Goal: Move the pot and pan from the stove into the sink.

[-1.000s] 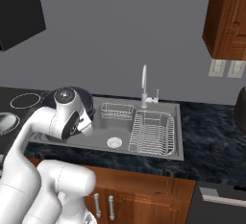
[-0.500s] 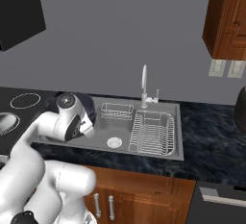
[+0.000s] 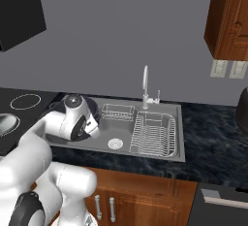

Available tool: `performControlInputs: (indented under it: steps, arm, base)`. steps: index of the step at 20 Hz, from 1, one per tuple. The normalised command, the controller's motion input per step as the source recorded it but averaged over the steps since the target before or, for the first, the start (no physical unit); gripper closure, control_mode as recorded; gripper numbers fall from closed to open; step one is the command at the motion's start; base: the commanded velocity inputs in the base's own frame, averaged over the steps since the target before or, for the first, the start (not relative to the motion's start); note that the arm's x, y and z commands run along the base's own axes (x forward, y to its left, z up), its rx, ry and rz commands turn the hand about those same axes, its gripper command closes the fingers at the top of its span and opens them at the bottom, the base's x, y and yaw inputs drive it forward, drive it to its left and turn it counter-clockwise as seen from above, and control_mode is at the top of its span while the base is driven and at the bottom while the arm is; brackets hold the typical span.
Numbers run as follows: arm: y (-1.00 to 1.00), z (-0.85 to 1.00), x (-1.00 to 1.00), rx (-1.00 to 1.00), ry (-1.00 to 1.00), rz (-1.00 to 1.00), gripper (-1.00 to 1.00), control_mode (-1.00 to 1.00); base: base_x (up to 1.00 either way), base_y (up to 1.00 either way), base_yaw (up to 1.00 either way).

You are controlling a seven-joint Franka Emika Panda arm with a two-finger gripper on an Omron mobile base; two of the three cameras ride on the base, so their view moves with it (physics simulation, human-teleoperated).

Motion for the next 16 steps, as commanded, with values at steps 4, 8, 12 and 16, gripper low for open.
performControlInputs:
  steps: [4, 8, 12, 16]
  arm:
    - [0.0, -0.03, 0.0, 0.0, 0.01, 0.0, 1.0, -1.0]
    - [0.0, -0.23, 0.0, 0.0, 0.02, 0.0, 1.0, -1.0]
    - [0.05, -0.23, 0.03, 0.0, 0.0, 0.0, 1.0, -1.0]
    - [0.16, -0.25, 0.22, -0.01, 0.0, -0.01, 1.0, -1.0]
  base:
    - [0.0, 0.0, 0.0]
    - [0.0, 0.0, 0.0]
    - [0.0, 0.0, 0.0]
    - [0.0, 0.0, 0.0]
